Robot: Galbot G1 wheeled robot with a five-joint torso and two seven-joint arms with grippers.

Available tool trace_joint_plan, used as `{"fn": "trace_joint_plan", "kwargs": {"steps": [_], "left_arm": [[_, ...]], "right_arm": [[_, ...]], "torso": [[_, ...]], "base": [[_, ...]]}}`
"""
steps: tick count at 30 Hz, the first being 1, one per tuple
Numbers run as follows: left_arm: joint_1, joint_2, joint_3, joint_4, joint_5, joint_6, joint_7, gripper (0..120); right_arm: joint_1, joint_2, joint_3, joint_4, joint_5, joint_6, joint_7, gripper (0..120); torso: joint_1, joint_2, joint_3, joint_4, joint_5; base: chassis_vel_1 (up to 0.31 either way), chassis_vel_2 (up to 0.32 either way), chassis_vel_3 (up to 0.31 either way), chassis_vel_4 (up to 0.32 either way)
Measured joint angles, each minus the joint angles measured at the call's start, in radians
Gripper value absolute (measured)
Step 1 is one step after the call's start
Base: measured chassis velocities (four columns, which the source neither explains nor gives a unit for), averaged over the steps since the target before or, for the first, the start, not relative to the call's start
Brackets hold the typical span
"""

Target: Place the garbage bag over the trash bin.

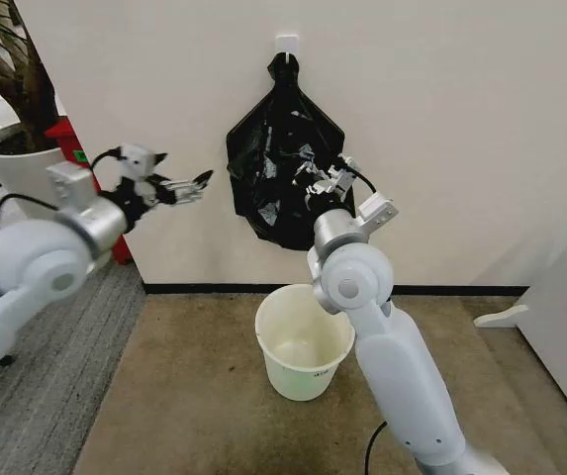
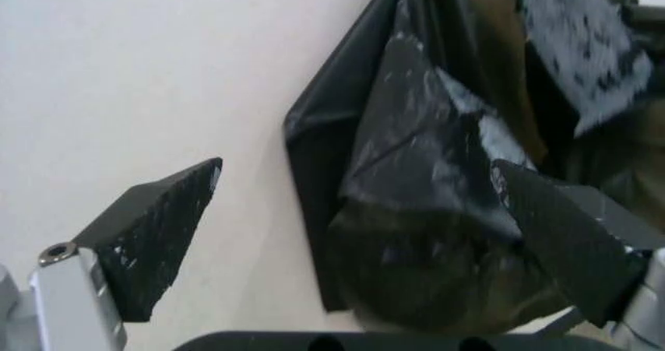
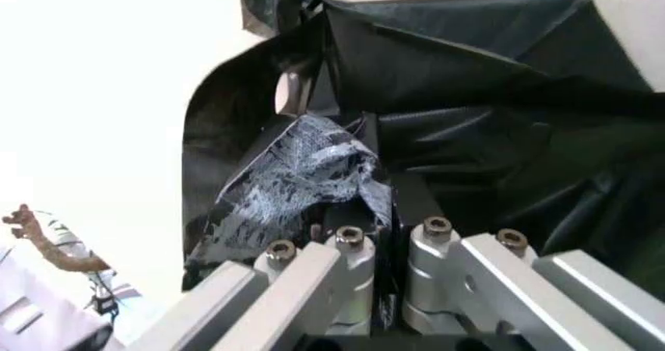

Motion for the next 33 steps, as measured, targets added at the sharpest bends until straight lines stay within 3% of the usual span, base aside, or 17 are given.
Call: {"fn": "trace_joint_plan", "kwargs": {"steps": [6, 9, 11, 18, 24, 33], "left_arm": [[-0.167, -0.059, 0.152, 0.035, -0.007, 0.048, -0.04, 100], [-0.27, -0.113, 0.292, 0.08, -0.003, 0.077, -0.05, 100], [-0.303, -0.143, 0.332, 0.102, 0.006, 0.093, -0.059, 100], [-0.375, -0.237, 0.411, 0.166, 0.125, 0.162, -0.056, 100], [-0.385, -0.249, 0.43, 0.178, 0.206, 0.222, -0.016, 100], [-0.401, -0.282, 0.462, 0.179, 0.25, 0.225, 0.056, 100]], "right_arm": [[-0.001, -0.002, 0.013, -0.003, -0.005, -0.001, -0.006, 0], [-0.003, -0.007, 0.026, 0.005, 0.004, -0.004, -0.007, 0], [-0.005, -0.007, 0.028, 0.01, 0.005, -0.004, -0.008, 0], [-0.02, -0.011, 0.04, 0.024, 0.005, -0.005, -0.008, 0], [-0.031, -0.009, 0.044, 0.029, 0.005, -0.006, -0.012, 0], [-0.024, -0.005, 0.04, 0.026, 0.004, -0.006, -0.019, 0]], "torso": [[0.0, 0.0, 0.0, 0.001, 0.0], [0.0, 0.0, 0.0, -0.0001, 0.0], [0.0, 0.0, 0.0, 0.0, 0.0002], [0.0, 0.0, 0.0, 0.0002, 0.0001], [0.0, 0.0, 0.0, 0.0006, 0.0], [0.0, 0.0, 0.0, 0.0003, 0.0]], "base": [[0.0, 0.0, 0.0, 0.0], [0.0, 0.0, 0.0, 0.0], [0.0, 0.0, 0.0, 0.0], [0.0, 0.0, 0.0, 0.0], [0.0, 0.0, 0.0, 0.0], [0.0, 0.0, 0.0, 0.0]]}}
